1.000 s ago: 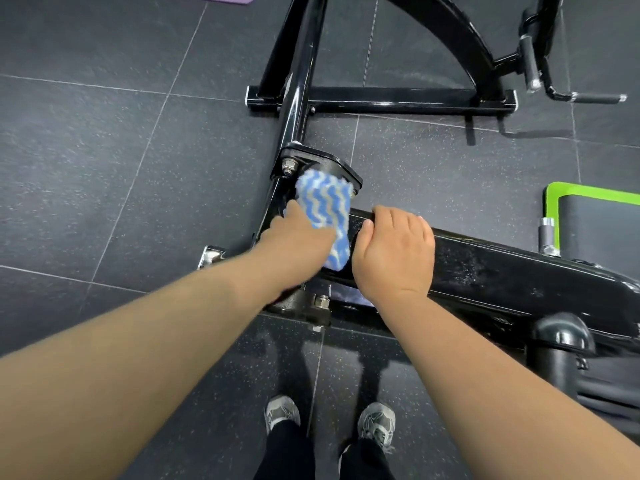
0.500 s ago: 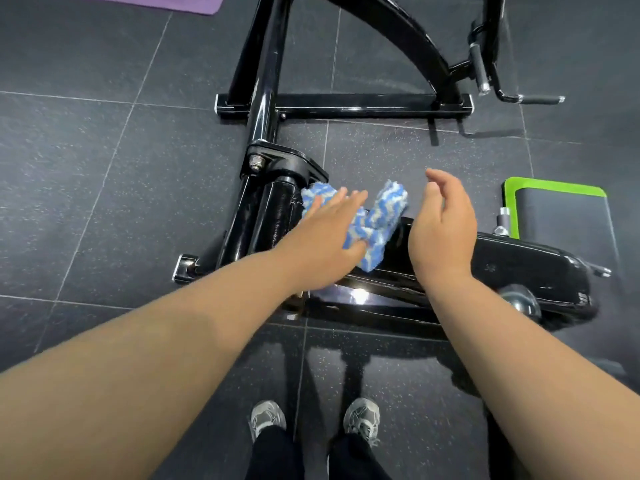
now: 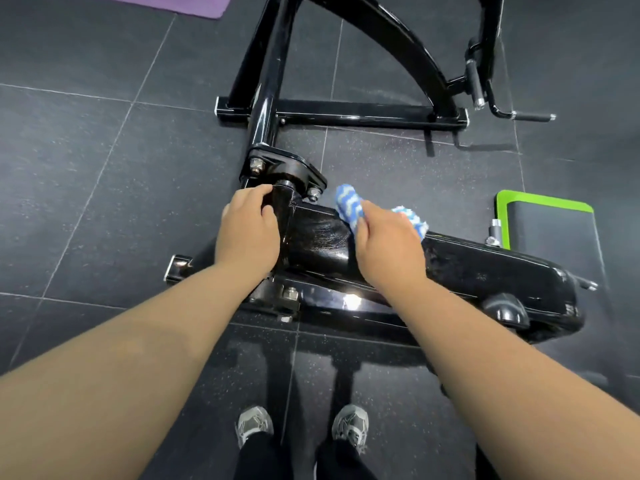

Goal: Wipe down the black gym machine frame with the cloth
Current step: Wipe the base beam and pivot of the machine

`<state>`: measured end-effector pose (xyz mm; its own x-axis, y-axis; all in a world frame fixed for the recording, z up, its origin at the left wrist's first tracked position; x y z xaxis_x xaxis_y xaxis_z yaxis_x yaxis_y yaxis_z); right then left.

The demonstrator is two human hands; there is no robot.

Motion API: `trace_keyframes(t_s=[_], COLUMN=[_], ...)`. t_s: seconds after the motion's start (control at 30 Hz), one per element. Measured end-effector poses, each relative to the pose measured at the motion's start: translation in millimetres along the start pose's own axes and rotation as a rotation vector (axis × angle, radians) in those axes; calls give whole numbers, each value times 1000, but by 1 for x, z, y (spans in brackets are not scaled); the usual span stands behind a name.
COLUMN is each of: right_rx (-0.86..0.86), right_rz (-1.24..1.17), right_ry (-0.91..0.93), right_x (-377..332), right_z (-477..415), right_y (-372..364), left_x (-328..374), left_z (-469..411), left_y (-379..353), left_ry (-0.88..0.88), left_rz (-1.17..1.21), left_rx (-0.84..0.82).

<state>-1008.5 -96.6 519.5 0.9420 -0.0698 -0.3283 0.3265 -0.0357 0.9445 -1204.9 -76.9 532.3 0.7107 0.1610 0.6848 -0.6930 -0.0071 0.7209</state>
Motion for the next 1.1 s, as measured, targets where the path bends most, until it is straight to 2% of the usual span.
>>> trace_keyframes(t_s=[0.07,0.17,0.23,0.3,0.33,0.4,0.47,0.53,0.6,0.7,0.77,0.83,0.9,0.93,0.97,1.03,1.1], right_rx=[54,71,-1,-10,-14,-23,-5,35,56,-17,-12,-16,12,20,34,88,73], right_rz=[39,21,47,97,95,81,119,142,50,98,132,105,71,77,86,100,151], right_ry=[-78,215,387,416,356,100,-112,-68,138,312,246,40,-161,-178,-126,95,294], right_x=[-27,-62,-42,-6,9,19,-2,-46,-72,-39,0,22,12,-4,-22,-50,-42], right_z=[-13,22,58,74,70,40,-1,-9,16,63,66,45,13,4,4,18,44], right_y=[-7,-23,-26,-18,-12,-2,-4,-14,-29,-30,-15,-3,-4,-10,-17,-27,-33], left_x=[-1,-1,-3,-5,-6,-6,-6,-5,-6,-8,-8,-7,-8,-7,-7,-4,-5], left_z=[-1,-3,-5,-5,-4,-5,-7,-9,-10,-11,-10,-10,-10,-10,-9,-10,-10], left_y=[-4,-6,-7,-9,-10,-13,-15,-16,-16,-17,-17,-17,-18,-18,-18,-17,-17], left_ry=[11,27,78,134,150,176,206,227,224,210,215,214,214,217,219,212,201], left_rz=[19,86,104,117,124,120,99,95,111,100,86,73,65,64,63,62,64], left_rx=[17,29,28,9,-5,-21,-20,-17,-16,-26,-35,-37,-35,-36,-38,-27,-18])
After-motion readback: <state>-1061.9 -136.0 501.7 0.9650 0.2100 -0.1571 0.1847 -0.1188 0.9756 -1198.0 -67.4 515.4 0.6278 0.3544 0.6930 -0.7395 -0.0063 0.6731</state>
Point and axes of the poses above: each hand's wrist, its own z-axis away from the middle knuckle, its own y-axis out of the back of the hand, x = y × z, the point moved 4 cm from there along -z, towards the middle knuckle, and after that the axes turned 5 degrees about z, right-handed, at the moved point
